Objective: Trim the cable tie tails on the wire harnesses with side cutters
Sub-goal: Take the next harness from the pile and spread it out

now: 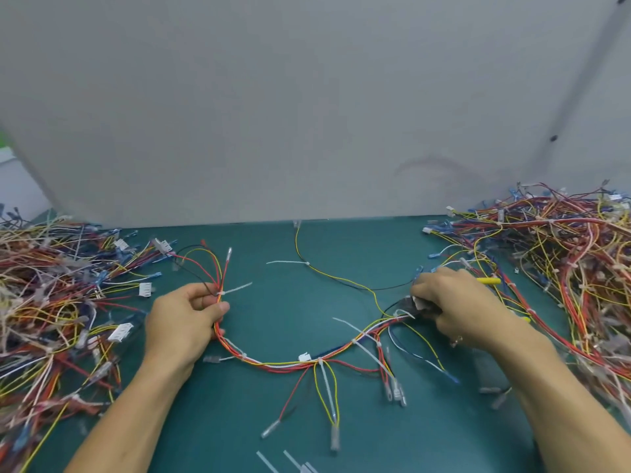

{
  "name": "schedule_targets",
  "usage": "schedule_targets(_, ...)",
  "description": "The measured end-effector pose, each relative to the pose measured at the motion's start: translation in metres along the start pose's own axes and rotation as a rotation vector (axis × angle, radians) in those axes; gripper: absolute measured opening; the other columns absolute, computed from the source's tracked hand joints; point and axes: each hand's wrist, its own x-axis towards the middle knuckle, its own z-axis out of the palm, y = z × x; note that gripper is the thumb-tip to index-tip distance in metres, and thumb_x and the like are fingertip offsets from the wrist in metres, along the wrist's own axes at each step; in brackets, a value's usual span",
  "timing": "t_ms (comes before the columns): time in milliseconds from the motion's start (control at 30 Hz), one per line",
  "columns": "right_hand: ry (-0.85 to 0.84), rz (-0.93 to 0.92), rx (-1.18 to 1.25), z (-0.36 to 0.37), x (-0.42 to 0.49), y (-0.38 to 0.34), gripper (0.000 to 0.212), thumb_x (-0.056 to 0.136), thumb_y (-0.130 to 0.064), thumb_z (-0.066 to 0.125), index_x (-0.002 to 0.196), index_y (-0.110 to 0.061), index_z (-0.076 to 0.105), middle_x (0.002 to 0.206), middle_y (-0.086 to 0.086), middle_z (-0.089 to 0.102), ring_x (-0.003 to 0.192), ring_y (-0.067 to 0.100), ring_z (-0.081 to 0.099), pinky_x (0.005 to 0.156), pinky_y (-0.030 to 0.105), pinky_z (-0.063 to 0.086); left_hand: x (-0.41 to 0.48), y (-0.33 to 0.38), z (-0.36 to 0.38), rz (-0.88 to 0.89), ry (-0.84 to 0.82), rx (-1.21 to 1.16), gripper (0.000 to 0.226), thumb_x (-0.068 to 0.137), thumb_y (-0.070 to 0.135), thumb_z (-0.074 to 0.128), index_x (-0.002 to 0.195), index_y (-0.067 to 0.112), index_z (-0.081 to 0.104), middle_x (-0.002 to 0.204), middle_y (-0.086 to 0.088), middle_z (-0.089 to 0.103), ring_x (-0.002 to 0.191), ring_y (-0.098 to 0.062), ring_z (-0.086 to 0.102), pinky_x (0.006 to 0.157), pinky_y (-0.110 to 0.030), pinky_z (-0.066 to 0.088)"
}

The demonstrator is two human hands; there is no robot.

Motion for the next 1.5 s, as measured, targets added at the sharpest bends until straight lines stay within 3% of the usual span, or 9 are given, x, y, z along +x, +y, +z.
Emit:
schedule_targets(167,-0.057,-0.043,0.101,0.001,0.002,-0.003,0.034,0.072,0.0,0.049,0.06,-0.025,0.03,0.075,-0.013,0.04,0.084,0.018,0.041,0.068,0.032,0.03,0.003,-0.003,-0.005,-0.027,0.009,0.13,0.03,0.073,-0.003,0.077,0.083,0.023,0.065,0.084,-0.007,0.072,0.078,-0.029,0.068,0.081,-0.054,0.056)
schedule_targets(267,-0.07,-0.031,0.158,-0.001,0.0,-0.004,0.036,0.075,0.0,0.051,0.058,-0.025,0.032,0.078,-0.012,0.043,0.085,0.02,0.044,0.074,0.033,0.039,0.001,-0.003,-0.004,-0.018,0.016,0.206,0.03,0.072,0.003,0.08,0.092,0.019,0.064,0.083,0.001,0.073,0.078,-0.026,0.069,0.07,-0.047,0.059)
schedule_targets(400,-0.099,0.003,0.12,-0.006,-0.001,-0.005,0.031,0.081,-0.006,0.053,0.062,-0.022,0.035,0.086,-0.004,0.052,0.089,0.023,0.048,0.08,0.039,0.044,-0.004,0.004,-0.001,0.091,0.02,0.401,0.032,0.072,0.012,0.081,0.099,0.019,0.065,0.066,0.019,0.066,0.069,-0.007,0.065,0.047,-0.017,0.048)
schedule_targets(567,-0.141,0.044,0.118,-0.012,-0.002,-0.009,0.029,0.079,-0.006,0.052,0.062,-0.021,0.035,0.084,-0.001,0.054,0.088,0.025,0.049,0.079,0.041,0.045,-0.006,0.007,0.001,0.128,0.015,0.527,0.023,0.072,0.015,0.081,0.089,0.021,0.067,0.065,0.017,0.066,0.078,-0.016,0.067,0.076,-0.032,0.051)
schedule_targets(867,-0.199,0.109,0.175,-0.024,-0.006,-0.013,0.029,0.078,-0.006,0.054,0.058,-0.019,0.037,0.088,0.005,0.055,0.084,0.026,0.051,0.075,0.042,0.047,-0.008,0.007,0.0,0.167,0.021,0.723,0.017,0.075,0.031,0.078,0.069,0.036,0.063,0.065,0.026,0.061,0.081,-0.017,0.062,0.07,-0.026,0.044)
schedule_targets(1167,-0.111,0.14,0.225,-0.043,-0.014,-0.006,0.023,0.084,-0.012,0.06,0.065,-0.02,0.05,0.086,0.002,0.051,0.078,0.02,0.049,0.075,0.036,0.043,-0.009,0.014,-0.001,0.084,-0.039,0.651,0.012,0.073,0.027,0.08,0.083,0.025,0.073,0.074,0.017,0.068,0.069,-0.018,0.068,0.066,-0.036,0.058)
schedule_targets(1233,-0.054,0.159,0.285,-0.048,-0.017,-0.004,0.004,0.087,-0.018,0.062,0.085,-0.018,0.064,0.084,-0.003,0.057,0.081,0.017,0.056,0.077,0.036,0.046,-0.008,0.014,-0.002,0.087,-0.043,0.645,0.011,0.074,0.025,0.08,0.083,0.023,0.074,0.072,0.017,0.068,0.071,-0.018,0.068,0.068,-0.032,0.056)
schedule_targets(1400,0.045,0.224,0.418,-0.057,-0.02,-0.005,0.014,0.095,-0.036,0.055,0.093,-0.022,0.059,0.079,-0.01,0.063,0.076,0.005,0.056,0.066,0.015,0.04,-0.009,0.018,-0.004,0.101,-0.006,0.643,0.007,0.076,0.02,0.078,0.078,0.024,0.072,0.063,0.022,0.061,0.066,-0.007,0.062,0.048,-0.011,0.038)
schedule_targets(1500,0.114,0.256,0.453,-0.056,-0.017,-0.01,0.023,0.096,-0.04,0.051,0.091,-0.017,0.053,0.08,-0.009,0.062,0.078,0.013,0.057,0.068,0.02,0.042,-0.008,0.019,-0.005,0.12,0.015,0.676,0.005,0.079,0.022,0.074,0.079,0.026,0.071,0.065,0.021,0.062,0.081,-0.015,0.065,0.062,-0.021,0.039)
